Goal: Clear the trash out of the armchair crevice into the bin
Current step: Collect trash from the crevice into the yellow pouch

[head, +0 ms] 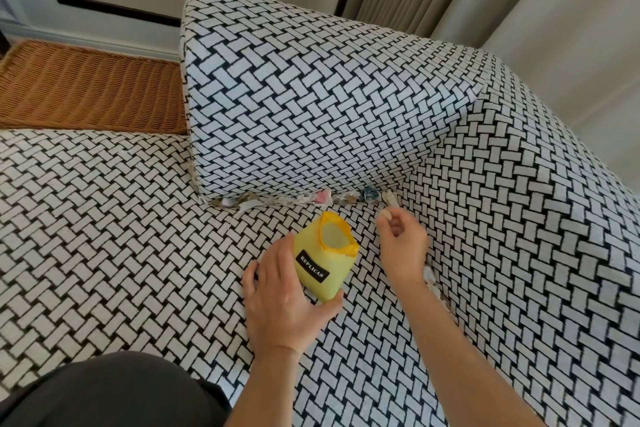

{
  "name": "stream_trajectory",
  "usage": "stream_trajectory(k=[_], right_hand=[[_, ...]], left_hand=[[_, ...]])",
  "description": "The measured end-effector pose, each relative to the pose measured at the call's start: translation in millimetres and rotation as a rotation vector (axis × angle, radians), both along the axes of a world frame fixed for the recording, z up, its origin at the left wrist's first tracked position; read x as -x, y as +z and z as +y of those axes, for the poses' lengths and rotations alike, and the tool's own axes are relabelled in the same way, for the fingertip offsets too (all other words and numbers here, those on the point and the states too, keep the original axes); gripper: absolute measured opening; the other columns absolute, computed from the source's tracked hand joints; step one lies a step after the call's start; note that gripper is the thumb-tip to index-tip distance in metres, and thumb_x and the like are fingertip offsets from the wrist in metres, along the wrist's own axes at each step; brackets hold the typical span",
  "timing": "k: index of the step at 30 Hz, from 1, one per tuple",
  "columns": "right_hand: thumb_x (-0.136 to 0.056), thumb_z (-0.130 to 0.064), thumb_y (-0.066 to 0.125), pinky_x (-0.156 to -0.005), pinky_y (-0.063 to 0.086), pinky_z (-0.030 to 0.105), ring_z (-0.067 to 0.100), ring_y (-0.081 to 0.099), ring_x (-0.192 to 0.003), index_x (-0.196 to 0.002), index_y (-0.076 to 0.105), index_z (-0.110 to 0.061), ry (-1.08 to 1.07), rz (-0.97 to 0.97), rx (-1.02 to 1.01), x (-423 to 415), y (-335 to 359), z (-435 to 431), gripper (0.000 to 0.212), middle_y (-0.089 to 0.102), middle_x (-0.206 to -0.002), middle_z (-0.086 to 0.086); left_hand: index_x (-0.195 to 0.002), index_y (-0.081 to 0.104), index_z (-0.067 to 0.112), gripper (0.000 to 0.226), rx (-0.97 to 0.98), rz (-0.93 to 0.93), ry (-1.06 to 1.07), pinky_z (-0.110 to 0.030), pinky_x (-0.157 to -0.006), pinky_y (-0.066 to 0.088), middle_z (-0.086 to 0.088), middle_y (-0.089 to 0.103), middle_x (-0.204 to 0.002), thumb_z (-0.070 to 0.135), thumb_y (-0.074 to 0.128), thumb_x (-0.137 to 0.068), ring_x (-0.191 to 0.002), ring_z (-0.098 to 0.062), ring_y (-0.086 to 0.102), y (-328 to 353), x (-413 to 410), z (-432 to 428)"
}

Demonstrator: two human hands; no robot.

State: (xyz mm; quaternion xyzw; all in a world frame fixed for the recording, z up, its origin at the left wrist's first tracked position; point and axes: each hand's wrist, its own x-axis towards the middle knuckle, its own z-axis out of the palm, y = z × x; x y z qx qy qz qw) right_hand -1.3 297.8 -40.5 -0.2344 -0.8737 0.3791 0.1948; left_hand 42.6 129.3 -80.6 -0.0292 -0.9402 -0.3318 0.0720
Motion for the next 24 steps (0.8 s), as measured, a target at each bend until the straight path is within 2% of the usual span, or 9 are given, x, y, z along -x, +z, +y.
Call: stream_trajectory(k=[2, 5, 7, 10, 13, 15, 17, 19, 24], right_hand=[[-0.088, -0.014, 0.061, -0.057, 0.048, 0.013, 0.01, 0.055, -0.064, -0.083, 0.062, -0.021, 0.093, 0.065, 0.127, -9, 22, -17, 0.008, 0.061, -0.071, -0.003], [-0.085, -0.012, 0.064, -0.064, 0.052, 0.028, 0.025, 0.062, -0.071, -0.079, 0.063, -0.024, 0.34, 0.041, 0.269, -19, 49, -39, 0.013, 0.067, -0.075, 0.004], [-0.084, -0.012, 0.065, -0.061, 0.051, 0.035, 0.031, 0.06, -0.07, -0.077, 0.065, -0.022, 0.468, -0.036, 0.244, -23, 58, -48, 0.013, 0.068, -0.074, 0.004], [-0.085, -0.018, 0.064, -0.062, 0.05, 0.037, 0.023, 0.057, -0.062, -0.077, 0.066, -0.027, 0.557, -0.123, 0.155, -23, 62, -49, 0.012, 0.068, -0.073, -0.007], [-0.089, -0.021, 0.06, -0.052, 0.043, 0.034, 0.023, 0.048, -0.054, -0.083, 0.068, -0.024, 0.495, -0.105, 0.105, -17, 54, -36, 0.011, 0.066, -0.073, -0.011], [-0.09, -0.018, 0.057, -0.049, 0.043, 0.026, 0.011, 0.05, -0.053, -0.089, 0.068, -0.016, 0.378, -0.094, 0.135, -8, 41, -23, 0.011, 0.066, -0.076, -0.008], [-0.091, -0.015, 0.056, -0.06, 0.048, 0.02, 0.008, 0.059, -0.07, -0.097, 0.065, -0.014, 0.247, -0.125, 0.122, 3, 22, -9, 0.012, 0.066, -0.086, -0.005], [-0.091, -0.014, 0.056, -0.065, 0.043, 0.01, 0.011, 0.057, -0.084, -0.109, 0.063, -0.01, 0.109, -0.165, 0.054, 15, -1, 3, 0.02, 0.061, -0.096, -0.003], [-0.09, -0.024, 0.057, -0.063, 0.039, 0.024, 0.018, 0.054, -0.082, -0.104, 0.064, -0.009, -0.054, -0.168, -0.214, 43, -33, 10, 0.022, 0.062, -0.1, 0.007]], left_hand=[[-0.131, 0.039, 0.019, 0.098, 0.003, 0.003, -0.001, -0.039, -0.105, 0.032, 0.005, 0.05, -0.13, 0.072, 0.059, -0.052, -0.121, -0.013, 0.047, 0, 0, 0], [-0.131, 0.038, 0.019, 0.099, 0.017, -0.006, -0.001, -0.04, -0.105, 0.032, 0.005, 0.05, -0.13, 0.073, 0.059, -0.051, -0.121, -0.013, 0.047, 1, 0, 0], [-0.131, 0.038, 0.018, 0.099, 0.027, -0.008, -0.005, -0.04, -0.104, 0.034, 0.004, 0.051, -0.129, 0.073, 0.059, -0.051, -0.119, -0.013, 0.048, 1, 0, 0], [-0.13, 0.04, 0.016, 0.099, 0.03, -0.011, -0.002, -0.042, -0.102, 0.036, 0.003, 0.052, -0.128, 0.073, 0.06, -0.051, -0.118, -0.014, 0.05, 1, 0, 0], [-0.13, 0.041, 0.015, 0.1, 0.035, -0.012, -0.002, -0.043, -0.101, 0.037, 0.003, 0.052, -0.128, 0.074, 0.058, -0.052, -0.118, -0.014, 0.05, 0, 0, 0], [-0.131, 0.041, 0.016, 0.099, 0.034, -0.012, 0.001, -0.042, -0.102, 0.036, 0.004, 0.052, -0.129, 0.074, 0.057, -0.052, -0.119, -0.014, 0.049, 0, 0, 0], [-0.131, 0.041, 0.016, 0.099, 0.035, -0.013, 0.001, -0.041, -0.102, 0.036, 0.004, 0.052, -0.129, 0.074, 0.057, -0.052, -0.119, -0.014, 0.049, 1, 0, 0], [-0.131, 0.041, 0.016, 0.098, 0.034, -0.01, 0.005, -0.04, -0.103, 0.035, 0.004, 0.052, -0.129, 0.074, 0.056, -0.052, -0.119, -0.014, 0.049, 1, 0, 0], [-0.13, 0.041, 0.015, 0.1, 0.033, 0.003, 0.011, -0.04, -0.104, 0.035, 0.002, 0.053, -0.128, 0.074, 0.056, -0.052, -0.117, -0.015, 0.05, 0, 1, 0]])
